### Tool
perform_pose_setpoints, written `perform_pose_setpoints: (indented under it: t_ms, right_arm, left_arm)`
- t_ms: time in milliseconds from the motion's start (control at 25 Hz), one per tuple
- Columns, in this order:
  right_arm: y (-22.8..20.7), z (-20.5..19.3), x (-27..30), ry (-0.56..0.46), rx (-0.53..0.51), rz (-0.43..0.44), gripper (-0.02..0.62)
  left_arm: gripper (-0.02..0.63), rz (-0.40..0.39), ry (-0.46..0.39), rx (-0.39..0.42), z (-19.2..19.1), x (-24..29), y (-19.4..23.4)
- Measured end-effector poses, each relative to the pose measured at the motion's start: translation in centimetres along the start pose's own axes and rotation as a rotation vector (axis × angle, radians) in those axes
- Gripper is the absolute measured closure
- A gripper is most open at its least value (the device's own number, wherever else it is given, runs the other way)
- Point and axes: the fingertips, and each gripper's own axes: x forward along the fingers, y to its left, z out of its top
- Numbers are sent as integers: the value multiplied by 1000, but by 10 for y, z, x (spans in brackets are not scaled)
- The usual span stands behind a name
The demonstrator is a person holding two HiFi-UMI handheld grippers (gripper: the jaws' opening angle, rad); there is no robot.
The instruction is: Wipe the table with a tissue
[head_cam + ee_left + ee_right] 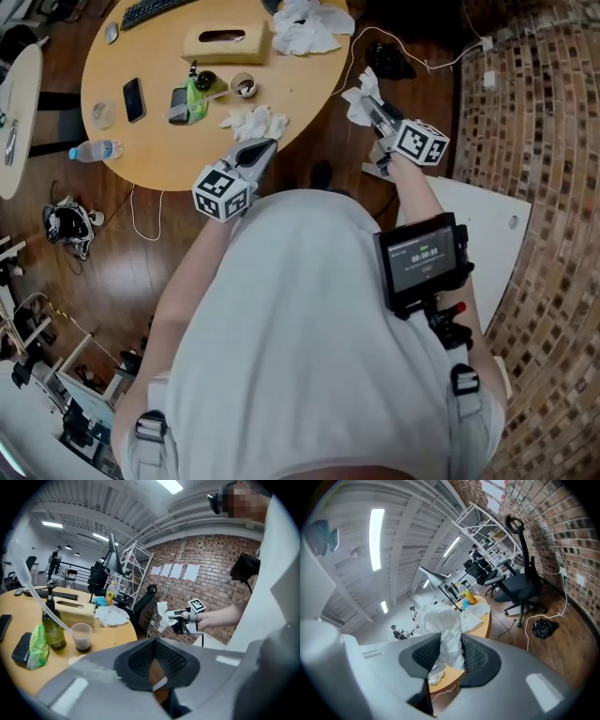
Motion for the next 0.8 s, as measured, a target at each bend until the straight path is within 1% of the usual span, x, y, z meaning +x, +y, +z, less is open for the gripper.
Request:
perform_pose_setpoints:
  t_ms: [120,240,440,600,800]
  right_arm:
    - [22,-18,-26,-31,12,20,468]
    - [36,-42,-58,-53,-11,-18,468]
    - [56,-91,-125,-134,-10,-142,469]
    - [58,-116,-160,-173,7,-220,471]
    - [78,-162,-221,-275,25,-381,472]
  left_arm:
    - [600,-59,22,1,-10,-2,-9]
    - [600,-139,57,17,-21,0,-22]
    - [600,-345,131,93,-40,14,-59]
    - [600,-460,179,138,-45,28,-87]
    - [600,-639,239,234,-55,27,-134]
